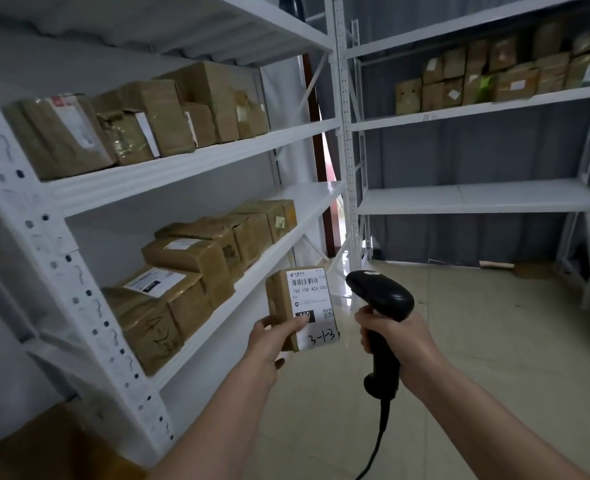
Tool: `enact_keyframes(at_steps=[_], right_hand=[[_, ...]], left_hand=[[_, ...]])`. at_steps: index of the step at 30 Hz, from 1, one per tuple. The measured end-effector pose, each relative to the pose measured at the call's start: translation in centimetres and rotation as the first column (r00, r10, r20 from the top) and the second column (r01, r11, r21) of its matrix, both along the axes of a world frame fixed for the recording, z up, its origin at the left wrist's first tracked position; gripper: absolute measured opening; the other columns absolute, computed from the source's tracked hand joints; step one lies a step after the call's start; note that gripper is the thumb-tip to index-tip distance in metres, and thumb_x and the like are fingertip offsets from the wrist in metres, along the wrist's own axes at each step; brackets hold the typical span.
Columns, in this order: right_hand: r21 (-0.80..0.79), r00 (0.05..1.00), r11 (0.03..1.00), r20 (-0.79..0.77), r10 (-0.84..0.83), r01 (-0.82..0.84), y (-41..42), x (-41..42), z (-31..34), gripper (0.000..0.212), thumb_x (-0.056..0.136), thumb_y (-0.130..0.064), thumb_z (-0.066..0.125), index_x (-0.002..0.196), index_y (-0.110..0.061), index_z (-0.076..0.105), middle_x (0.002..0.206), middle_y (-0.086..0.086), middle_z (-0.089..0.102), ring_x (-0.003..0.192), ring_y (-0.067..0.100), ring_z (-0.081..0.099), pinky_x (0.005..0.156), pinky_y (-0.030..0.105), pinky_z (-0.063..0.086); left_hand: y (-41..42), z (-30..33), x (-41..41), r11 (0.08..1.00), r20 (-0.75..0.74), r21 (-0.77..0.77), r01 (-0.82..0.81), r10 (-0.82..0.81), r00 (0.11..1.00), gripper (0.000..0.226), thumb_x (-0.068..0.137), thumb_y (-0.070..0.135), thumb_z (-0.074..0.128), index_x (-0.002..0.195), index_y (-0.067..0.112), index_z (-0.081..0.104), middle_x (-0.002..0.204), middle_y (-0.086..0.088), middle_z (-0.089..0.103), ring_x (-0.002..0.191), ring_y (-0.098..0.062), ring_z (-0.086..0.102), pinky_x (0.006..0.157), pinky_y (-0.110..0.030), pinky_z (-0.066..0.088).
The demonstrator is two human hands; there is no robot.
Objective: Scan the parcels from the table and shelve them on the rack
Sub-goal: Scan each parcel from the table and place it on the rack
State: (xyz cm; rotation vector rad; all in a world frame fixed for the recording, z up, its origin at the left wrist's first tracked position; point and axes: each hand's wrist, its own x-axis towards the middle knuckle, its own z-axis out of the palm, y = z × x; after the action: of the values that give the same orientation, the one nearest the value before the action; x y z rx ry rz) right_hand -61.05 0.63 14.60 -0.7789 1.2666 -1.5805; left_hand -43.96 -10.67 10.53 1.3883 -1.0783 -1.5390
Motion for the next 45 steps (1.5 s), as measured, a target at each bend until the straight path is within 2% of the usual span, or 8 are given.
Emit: enact_keyframes(at_steps=[6, 11, 17, 24, 30, 36, 41, 45], right_hand=[[-0.016, 0.996, 1.0, -0.082, 0.023, -0.025, -9.9, -4.4, 1.3, 0.014, 0.077, 0.005, 0.071, 0.088, 0.002, 0.063, 0.062, 0.01, 0.055, 0.052, 0.02, 0.052, 0.053, 0.03, 0.048], [-0.06, 0.989, 0.995, -0.13, 0.074, -0.082, -20.0, -7.6, 4.2, 0.006, 0.078, 0.003, 0.07, 0.081, -0.001, 0.066, 0.063, 0.013, 0.058, 0.055, 0.021, 0.055, 0.055, 0.031, 0.047], [-0.13, 0.989, 0.991, -0.148, -0.002, -0.017, -27.0, -9.9, 6.7, 0.014, 0.074, 0.001, 0.076, 0.082, -0.01, 0.073, 0.076, 0.009, 0.07, 0.078, 0.027, 0.063, 0.08, 0.042, 0.049], [-0.244, 0.992, 0.968, -0.122, 0.028, -0.057, -33.2, -11.2, 10.7, 0.023, 0.077, -0.002, 0.074, 0.098, -0.011, 0.07, 0.083, 0.004, 0.07, 0.086, 0.024, 0.063, 0.076, 0.037, 0.048], [-0.393, 0.985, 0.908, 0.023, 0.169, -0.147, -38.3, -11.3, 13.5, 0.029, 0.079, 0.004, 0.071, 0.099, -0.017, 0.069, 0.1, 0.009, 0.073, 0.097, 0.026, 0.068, 0.092, 0.048, 0.053], [-0.477, 0.958, 0.85, 0.051, 0.281, -0.224, -46.2, -14.4, 17.1, 0.036, 0.079, 0.0, 0.072, 0.11, -0.016, 0.068, 0.103, 0.005, 0.074, 0.1, 0.023, 0.069, 0.095, 0.047, 0.052], [-0.486, 0.905, 0.804, 0.055, 0.421, -0.344, -54.2, -17.2, 20.7, 0.033, 0.08, 0.0, 0.07, 0.111, -0.012, 0.066, 0.107, 0.01, 0.073, 0.104, 0.027, 0.067, 0.096, 0.046, 0.051], [-0.464, 0.87, 0.799, 0.108, 0.48, -0.383, -60.2, -18.3, 23.4, 0.025, 0.079, 0.0, 0.071, 0.103, -0.007, 0.068, 0.096, 0.006, 0.072, 0.102, 0.025, 0.066, 0.094, 0.045, 0.052]], left_hand=[[-9.3, 2.6, -4.3, 0.999, -0.028, -0.054, -0.007, 0.006, 1.0, 0.06, 0.071, 0.031, 0.083, 0.123, 0.014, 0.057, 0.101, -0.007, 0.073, 0.089, -0.021, 0.067, 0.063, -0.03, 0.042], [-17.8, 6.5, -6.8, 0.993, -0.086, -0.117, -0.034, 0.024, 0.996, 0.077, 0.071, 0.03, 0.084, 0.135, 0.023, 0.043, 0.119, -0.01, 0.061, 0.094, -0.022, 0.059, 0.063, -0.03, 0.046], [-25.0, 11.5, -10.9, 0.975, -0.014, -0.222, 0.003, -0.007, 1.0, 0.068, 0.083, 0.039, 0.073, 0.14, 0.032, 0.038, 0.105, -0.004, 0.065, 0.089, -0.027, 0.066, 0.066, -0.036, 0.057], [-29.2, 18.1, -13.5, 0.917, 0.124, -0.399, 0.018, 0.034, 0.992, 0.057, 0.088, 0.038, 0.066, 0.138, 0.03, 0.038, 0.113, -0.002, 0.061, 0.081, -0.016, 0.06, 0.055, -0.026, 0.048], [-32.5, 21.9, -14.7, 0.818, 0.275, -0.574, 0.02, 0.17, 0.946, 0.065, 0.083, 0.046, 0.066, 0.141, 0.032, 0.039, 0.124, 0.0, 0.056, 0.098, -0.019, 0.061, 0.075, -0.033, 0.057], [-38.1, 25.9, -17.4, 0.683, 0.5, -0.712, 0.162, 0.331, 0.801, 0.113, 0.048, 0.067, 0.068, 0.149, 0.037, 0.028, 0.14, -0.001, 0.046, 0.122, -0.021, 0.051, 0.1, -0.043, 0.049], [-44.1, 29.5, -20.1, 0.603, 0.483, -0.795, 0.064, 0.566, 0.668, 0.096, 0.059, 0.07, 0.068, 0.145, 0.044, 0.033, 0.137, -0.002, 0.047, 0.121, -0.023, 0.05, 0.1, -0.044, 0.047], [-47.4, 32.6, -21.8, 0.51, 0.504, -0.859, 0.041, 0.831, 0.234, 0.083, 0.07, 0.073, 0.061, 0.143, 0.042, 0.036, 0.127, -0.008, 0.045, 0.12, -0.029, 0.046, 0.109, -0.046, 0.033]])
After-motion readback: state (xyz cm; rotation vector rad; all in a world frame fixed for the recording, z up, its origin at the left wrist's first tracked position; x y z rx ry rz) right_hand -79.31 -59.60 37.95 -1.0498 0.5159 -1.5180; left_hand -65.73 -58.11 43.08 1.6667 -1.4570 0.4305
